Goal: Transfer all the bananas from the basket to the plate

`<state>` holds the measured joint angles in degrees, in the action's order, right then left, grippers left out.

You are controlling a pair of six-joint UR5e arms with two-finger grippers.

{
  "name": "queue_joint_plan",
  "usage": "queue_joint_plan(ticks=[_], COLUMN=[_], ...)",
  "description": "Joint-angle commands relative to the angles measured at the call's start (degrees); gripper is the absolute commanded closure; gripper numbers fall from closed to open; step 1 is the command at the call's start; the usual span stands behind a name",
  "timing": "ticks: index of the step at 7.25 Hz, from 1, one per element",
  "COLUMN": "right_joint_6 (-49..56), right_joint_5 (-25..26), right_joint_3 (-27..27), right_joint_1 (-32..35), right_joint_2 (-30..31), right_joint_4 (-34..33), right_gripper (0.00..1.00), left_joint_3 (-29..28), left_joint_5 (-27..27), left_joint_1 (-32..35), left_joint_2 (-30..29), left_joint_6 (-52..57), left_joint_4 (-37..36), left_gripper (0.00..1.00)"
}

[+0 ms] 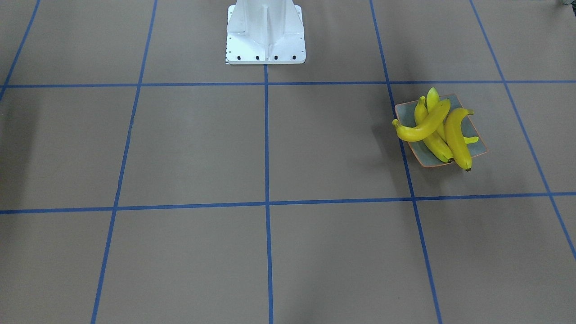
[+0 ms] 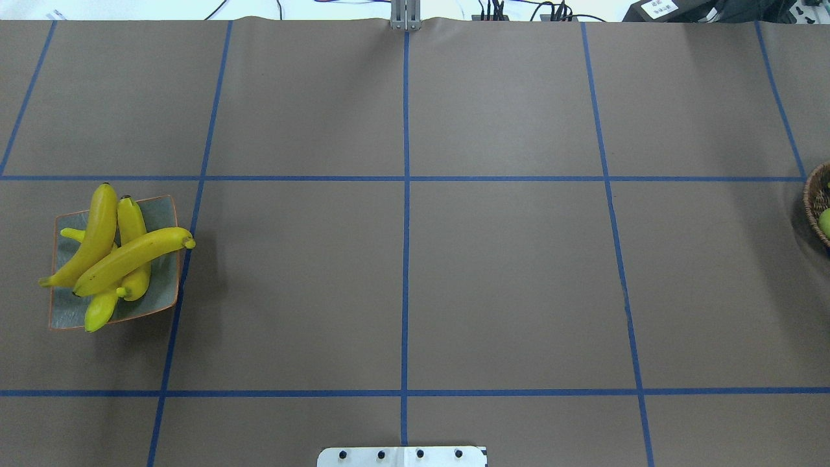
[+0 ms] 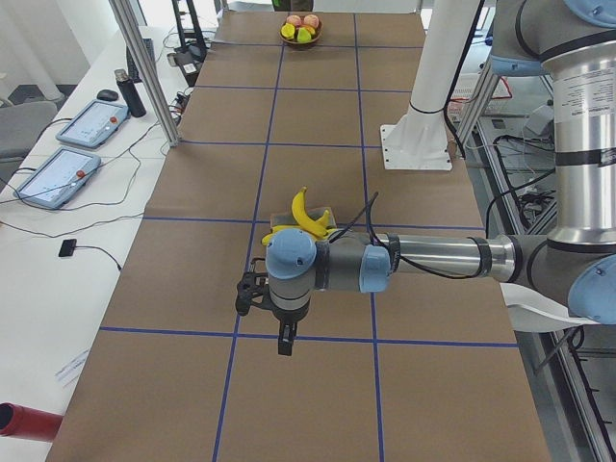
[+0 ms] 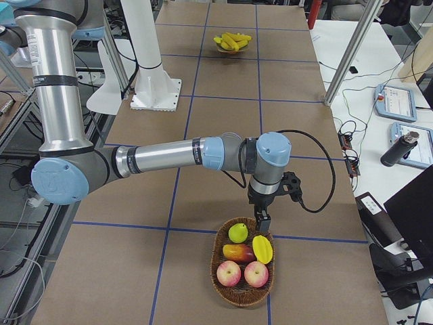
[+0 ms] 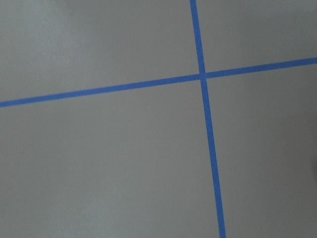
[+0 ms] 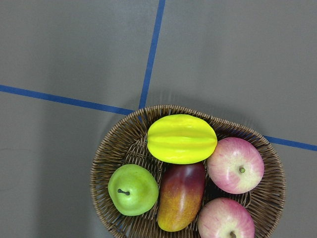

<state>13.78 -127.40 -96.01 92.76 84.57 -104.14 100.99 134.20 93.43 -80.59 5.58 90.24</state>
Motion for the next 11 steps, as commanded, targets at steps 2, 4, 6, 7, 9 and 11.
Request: queue_joint_plan(ticks=[2, 4, 6, 7, 9, 11], right_joint_6=[0.0, 0.5, 0.1, 0.0, 0.0, 0.1], right_joint_5=[0.0, 0.2, 0.1, 0.1, 0.0, -0.2], right_joint_3=[0.3, 0.3, 0.2, 0.2, -0.2, -0.4], right_joint_1=[0.0, 0.0, 0.0, 0.0, 0.0, 0.0], right_joint_2=[0.9, 2.5, 3.2, 3.2, 3.3, 3.3], right_joint_4=[-0.3, -0.3, 0.5, 0.6, 0.7, 2.8], right_gripper=[0.00, 0.00, 0.00, 0.00, 0.00, 0.00], left_joint_3=[1.4, 1.5, 1.4, 1.5, 1.5, 1.3], left_joint_5=[1.0, 0.6, 0.4, 0.4, 0.4, 0.4], left_joint_1=[0.1, 0.1, 0.1, 0.1, 0.0, 0.0], left_joint_2=[1.3, 1.3, 2.1, 2.5, 3.7, 3.9], left_joint_6=[0.5, 0.3, 0.4, 0.4, 0.4, 0.4], left_joint_4=[-0.1, -0.1, -0.2, -0.2, -0.2, -0.2], left_gripper=[0.00, 0.00, 0.00, 0.00, 0.00, 0.00])
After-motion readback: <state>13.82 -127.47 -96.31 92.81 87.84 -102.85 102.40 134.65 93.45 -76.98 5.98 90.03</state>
